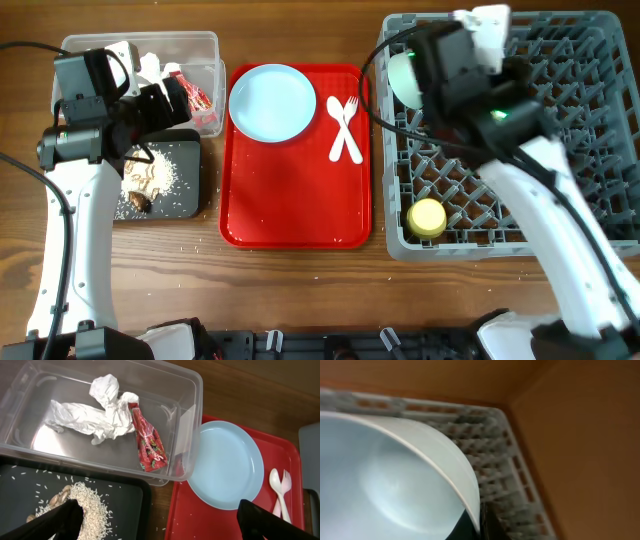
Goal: Sort waste into correct bins and load items into the dishwasher rack
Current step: 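Grasp the light-blue bowl with the right gripper and place it in the rack, then grasp the light-blue plate edge with the right gripper and stand it in the rack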
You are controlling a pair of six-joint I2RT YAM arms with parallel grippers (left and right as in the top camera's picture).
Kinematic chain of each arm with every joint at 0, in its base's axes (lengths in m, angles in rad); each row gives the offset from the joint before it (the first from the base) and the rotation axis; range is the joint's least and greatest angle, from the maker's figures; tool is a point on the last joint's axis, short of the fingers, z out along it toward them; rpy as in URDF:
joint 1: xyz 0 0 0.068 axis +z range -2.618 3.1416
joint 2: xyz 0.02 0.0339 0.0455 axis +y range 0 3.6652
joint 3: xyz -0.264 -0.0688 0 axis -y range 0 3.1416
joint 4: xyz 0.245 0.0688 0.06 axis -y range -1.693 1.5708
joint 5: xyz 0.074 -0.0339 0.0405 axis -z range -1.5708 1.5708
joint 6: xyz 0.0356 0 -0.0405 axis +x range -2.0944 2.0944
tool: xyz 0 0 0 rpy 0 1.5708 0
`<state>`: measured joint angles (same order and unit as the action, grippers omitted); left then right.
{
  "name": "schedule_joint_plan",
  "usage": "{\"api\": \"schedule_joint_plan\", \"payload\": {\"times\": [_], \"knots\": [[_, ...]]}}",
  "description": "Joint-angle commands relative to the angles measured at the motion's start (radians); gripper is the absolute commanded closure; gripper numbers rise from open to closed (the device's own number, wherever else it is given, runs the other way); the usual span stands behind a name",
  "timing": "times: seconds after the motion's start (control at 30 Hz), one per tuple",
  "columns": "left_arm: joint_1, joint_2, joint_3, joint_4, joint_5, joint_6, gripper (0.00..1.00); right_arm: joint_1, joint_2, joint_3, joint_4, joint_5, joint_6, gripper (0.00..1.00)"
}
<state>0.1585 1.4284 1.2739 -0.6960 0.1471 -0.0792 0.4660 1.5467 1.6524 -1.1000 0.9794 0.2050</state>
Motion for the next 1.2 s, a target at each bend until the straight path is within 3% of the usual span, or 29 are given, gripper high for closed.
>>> {"api": "schedule_joint_plan", "payload": {"times": [0.0, 0.2, 0.5, 0.53, 0.6, 0.67, 0.77, 0.97, 1.07, 1.17], "knots": [[0.004, 0.001, 0.004, 0.002, 0.009, 0.020, 0.00, 0.013, 0.091, -0.142, 0.110, 0.304, -0.127, 0.96], [0.004, 0.001, 0.004, 0.002, 0.009, 0.020, 0.00, 0.037, 0.220, -0.325, 0.202, 0.317, -0.127, 0.96], [0.003, 0.001, 0.004, 0.002, 0.009, 0.020, 0.00, 0.076, 0.294, -0.338, 0.223, 0.090, -0.127, 0.94], [0.003, 0.001, 0.004, 0.002, 0.009, 0.020, 0.00, 0.088, 0.294, -0.338, 0.225, 0.090, -0.127, 0.82], [0.003, 0.001, 0.004, 0.002, 0.009, 0.020, 0.00, 0.126, 0.294, -0.338, 0.220, 0.008, -0.158, 0.44], [0.003, 0.001, 0.004, 0.002, 0.009, 0.020, 0.00, 0.163, 0.293, -0.337, 0.220, -0.114, -0.206, 0.32], [0.003, 0.001, 0.004, 0.002, 0.009, 0.020, 0.00, 0.203, 0.287, -0.325, 0.217, -0.206, -0.205, 0.23], [0.003, 0.001, 0.004, 0.002, 0.009, 0.020, 0.00, 0.218, 0.281, -0.285, 0.201, -0.481, -0.204, 0.18], [0.003, 0.001, 0.004, 0.002, 0.009, 0.020, 0.00, 0.210, 0.257, -0.180, 0.204, -0.682, -0.203, 0.00], [0.003, 0.001, 0.004, 0.002, 0.009, 0.020, 0.00, 0.194, 0.256, -0.050, 0.358, -1.038, -0.201, 0.00]]}}
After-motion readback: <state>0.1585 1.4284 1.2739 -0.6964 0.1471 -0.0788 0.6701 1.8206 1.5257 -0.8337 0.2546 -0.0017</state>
